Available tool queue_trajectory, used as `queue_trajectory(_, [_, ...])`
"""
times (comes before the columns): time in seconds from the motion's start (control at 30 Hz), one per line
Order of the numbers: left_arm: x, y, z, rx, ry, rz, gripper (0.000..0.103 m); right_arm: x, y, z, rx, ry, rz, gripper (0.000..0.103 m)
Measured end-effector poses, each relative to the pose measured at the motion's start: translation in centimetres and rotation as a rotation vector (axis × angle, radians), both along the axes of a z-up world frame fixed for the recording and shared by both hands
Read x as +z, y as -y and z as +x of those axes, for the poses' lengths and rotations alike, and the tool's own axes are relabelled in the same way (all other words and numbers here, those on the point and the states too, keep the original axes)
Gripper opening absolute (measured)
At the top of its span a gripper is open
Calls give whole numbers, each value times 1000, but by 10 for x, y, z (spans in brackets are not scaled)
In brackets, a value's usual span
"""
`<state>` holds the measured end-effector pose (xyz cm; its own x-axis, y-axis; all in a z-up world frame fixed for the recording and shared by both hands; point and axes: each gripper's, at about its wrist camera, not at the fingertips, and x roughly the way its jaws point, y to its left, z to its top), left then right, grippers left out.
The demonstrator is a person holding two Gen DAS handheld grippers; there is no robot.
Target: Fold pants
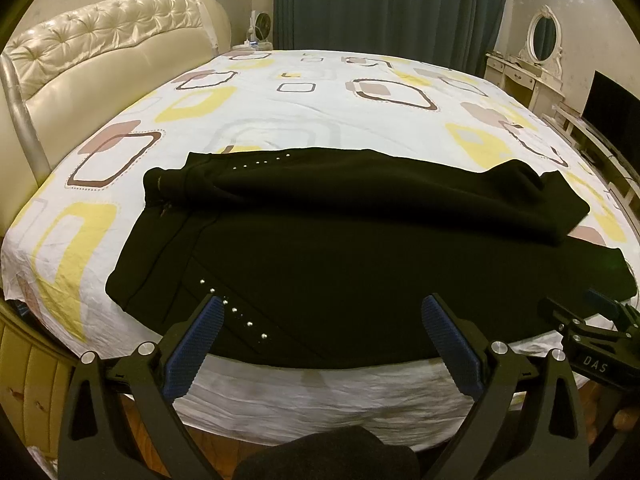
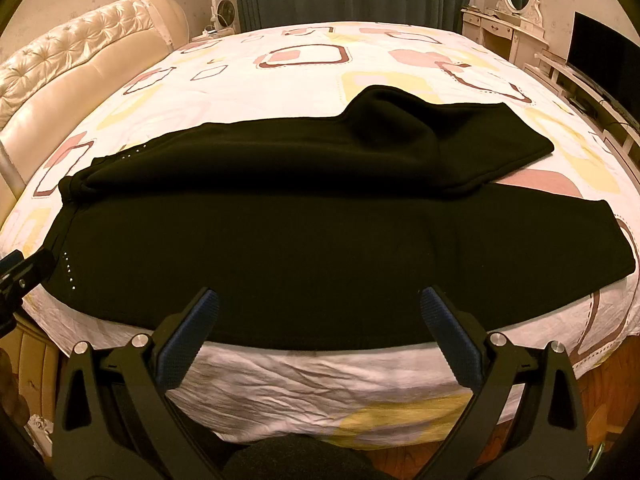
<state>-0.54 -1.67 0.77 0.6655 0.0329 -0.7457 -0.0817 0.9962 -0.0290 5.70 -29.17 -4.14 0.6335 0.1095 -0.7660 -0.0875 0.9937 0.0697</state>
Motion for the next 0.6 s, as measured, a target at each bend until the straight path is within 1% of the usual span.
queue_trajectory(0.6, [-4,-3,1,-2,-6,-7,99,2,1,-1,0,1,0,101])
